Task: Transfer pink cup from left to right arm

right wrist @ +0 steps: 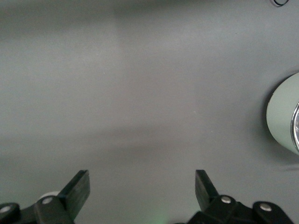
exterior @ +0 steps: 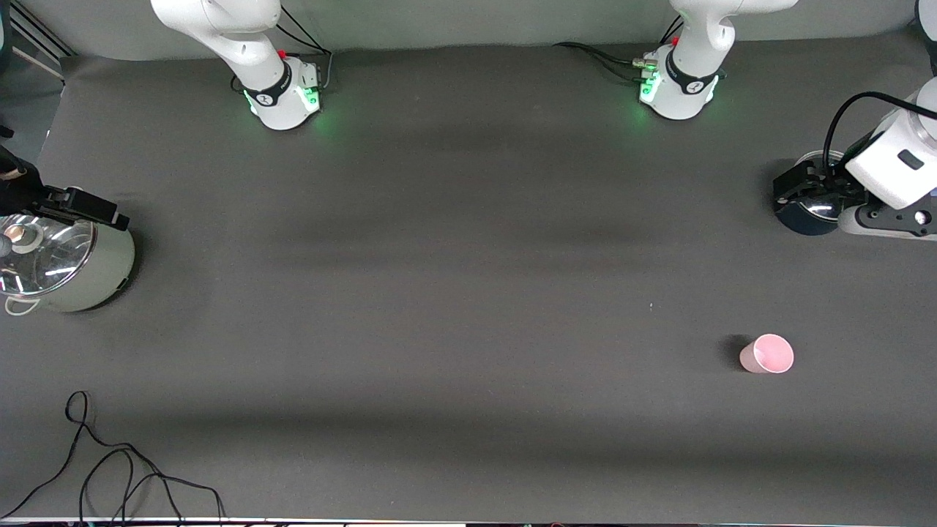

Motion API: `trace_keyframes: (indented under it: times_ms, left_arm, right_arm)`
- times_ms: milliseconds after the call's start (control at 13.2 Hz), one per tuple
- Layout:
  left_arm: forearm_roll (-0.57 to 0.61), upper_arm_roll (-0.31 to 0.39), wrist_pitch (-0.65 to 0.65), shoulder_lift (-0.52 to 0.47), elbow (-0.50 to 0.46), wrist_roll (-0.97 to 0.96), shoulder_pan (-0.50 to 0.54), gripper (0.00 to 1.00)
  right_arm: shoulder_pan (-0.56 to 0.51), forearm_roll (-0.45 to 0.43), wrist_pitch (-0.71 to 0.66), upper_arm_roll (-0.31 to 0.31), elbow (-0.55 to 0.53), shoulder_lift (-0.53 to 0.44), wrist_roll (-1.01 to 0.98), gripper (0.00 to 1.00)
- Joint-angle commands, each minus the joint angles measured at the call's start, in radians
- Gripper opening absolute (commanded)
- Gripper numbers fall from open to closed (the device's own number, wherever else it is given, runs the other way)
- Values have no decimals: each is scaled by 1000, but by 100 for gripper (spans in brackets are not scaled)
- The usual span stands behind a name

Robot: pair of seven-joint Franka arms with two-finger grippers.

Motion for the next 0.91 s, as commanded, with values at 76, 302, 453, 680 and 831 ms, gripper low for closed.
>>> trace_keyframes:
  times_ms: [76, 302, 453, 680, 831]
  left_arm:
    - [-1, 3, -4, 2, 18, 9, -6, 100]
    - [1, 3, -3, 2, 18, 10, -4, 100]
    - [1, 3, -4, 2, 20, 10, -3, 99]
    - [-1, 5, -17, 2, 18, 97, 5, 99]
    - [-1, 21, 8, 5, 20, 221, 20, 99]
  right_arm:
    - [5, 14, -17, -3, 51, 19, -14, 100]
    - [8, 8, -19, -3, 47, 24, -34, 100]
    - [10, 5, -19, -3, 45, 18, -31, 100]
    - [8, 3, -19, -7, 40, 13, -33, 100]
    - [8, 3, -17, -7, 39, 11, -33, 100]
